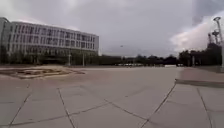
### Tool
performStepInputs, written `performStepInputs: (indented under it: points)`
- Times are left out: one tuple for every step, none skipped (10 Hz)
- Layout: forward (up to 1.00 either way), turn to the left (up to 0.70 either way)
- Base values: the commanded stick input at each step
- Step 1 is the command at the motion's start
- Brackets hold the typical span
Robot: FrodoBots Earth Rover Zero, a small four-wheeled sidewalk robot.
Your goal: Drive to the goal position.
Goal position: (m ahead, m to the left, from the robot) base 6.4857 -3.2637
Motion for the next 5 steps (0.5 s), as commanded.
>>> performStepInputs:
  points:
    - [1.00,-0.27]
    - [1.00,-0.27]
    - [1.00,-0.27]
    - [1.00,-0.27]
    - [1.00,-0.27]
